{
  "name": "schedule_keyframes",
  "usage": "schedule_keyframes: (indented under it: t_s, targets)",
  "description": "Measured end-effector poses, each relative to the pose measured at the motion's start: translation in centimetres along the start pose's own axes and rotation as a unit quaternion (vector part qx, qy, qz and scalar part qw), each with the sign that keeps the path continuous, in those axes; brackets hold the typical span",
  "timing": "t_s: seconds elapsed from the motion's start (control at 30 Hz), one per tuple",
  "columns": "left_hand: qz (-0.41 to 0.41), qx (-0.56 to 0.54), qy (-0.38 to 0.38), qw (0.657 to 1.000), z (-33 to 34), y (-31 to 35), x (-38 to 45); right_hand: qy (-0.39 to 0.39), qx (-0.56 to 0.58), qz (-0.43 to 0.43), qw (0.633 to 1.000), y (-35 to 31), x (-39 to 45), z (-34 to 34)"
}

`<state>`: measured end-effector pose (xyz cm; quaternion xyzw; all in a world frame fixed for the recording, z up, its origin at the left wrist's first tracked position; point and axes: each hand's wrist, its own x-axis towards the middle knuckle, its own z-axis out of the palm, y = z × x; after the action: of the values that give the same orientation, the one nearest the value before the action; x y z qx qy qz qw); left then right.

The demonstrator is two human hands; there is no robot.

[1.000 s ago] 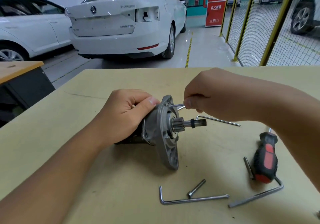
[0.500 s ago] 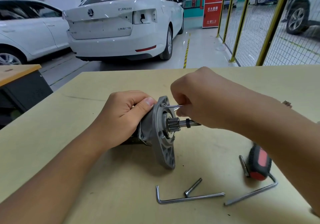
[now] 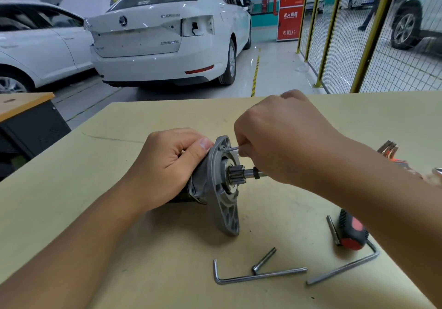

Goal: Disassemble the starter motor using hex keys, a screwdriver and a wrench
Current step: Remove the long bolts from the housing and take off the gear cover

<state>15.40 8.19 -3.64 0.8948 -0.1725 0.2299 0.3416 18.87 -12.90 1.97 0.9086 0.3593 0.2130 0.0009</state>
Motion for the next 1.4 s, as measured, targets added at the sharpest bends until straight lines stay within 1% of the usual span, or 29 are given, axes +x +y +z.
schedule_keyframes:
  t_s: [0.1, 0.23, 0.33, 0.4, 0.47, 0.53, 0.7, 0.8, 0.97, 1.07, 1.3, 1.4]
  targets:
    - [0.0, 0.0, 0.018, 1.0, 0.0, 0.1, -0.1, 0.007, -0.01, 0.005, 1.0, -0.2, -0.1, 0.2]
    - [-0.004, -0.006, 0.027, 1.0, 0.1, 0.0, -0.1, -0.035, 0.084, 0.002, 0.996, -0.1, 0.0, 0.2]
    - [-0.012, 0.003, 0.013, 1.0, 0.0, -0.1, -0.1, -0.049, 0.105, -0.02, 0.993, 0.2, 0.3, 0.3]
    - [-0.014, 0.003, 0.008, 1.0, 0.0, -0.1, 0.0, -0.066, 0.11, -0.016, 0.992, 0.2, 0.4, 0.3]
    - [-0.006, 0.009, 0.01, 1.0, 0.0, -0.1, 0.0, -0.081, 0.109, -0.013, 0.991, 0.0, 0.4, 0.4]
    - [0.002, 0.013, 0.013, 1.0, 0.0, 0.0, -0.1, -0.078, 0.101, -0.014, 0.992, -0.2, 0.2, 0.3]
    - [0.01, 0.011, 0.017, 1.0, 0.0, 0.1, -0.2, -0.014, 0.026, -0.018, 0.999, -0.6, -0.2, 0.1]
    - [0.009, 0.008, 0.019, 1.0, 0.0, 0.2, -0.2, 0.003, 0.015, -0.014, 1.0, -0.8, -0.3, 0.0]
    - [0.006, 0.007, 0.032, 0.999, 0.0, 0.4, -0.3, -0.004, 0.04, 0.005, 0.999, -0.7, -0.2, 0.2]
    - [-0.006, 0.014, 0.024, 1.0, 0.0, 0.5, -0.2, -0.017, 0.071, 0.0, 0.997, -0.7, -0.1, 0.3]
    - [-0.001, 0.021, 0.031, 0.999, 0.0, 1.0, -0.2, -0.09, 0.078, -0.014, 0.993, -1.5, -0.6, 0.1]
    - [0.004, 0.017, 0.039, 0.999, 0.1, 0.9, -0.3, -0.083, 0.08, 0.0, 0.993, -1.7, -0.5, 0.0]
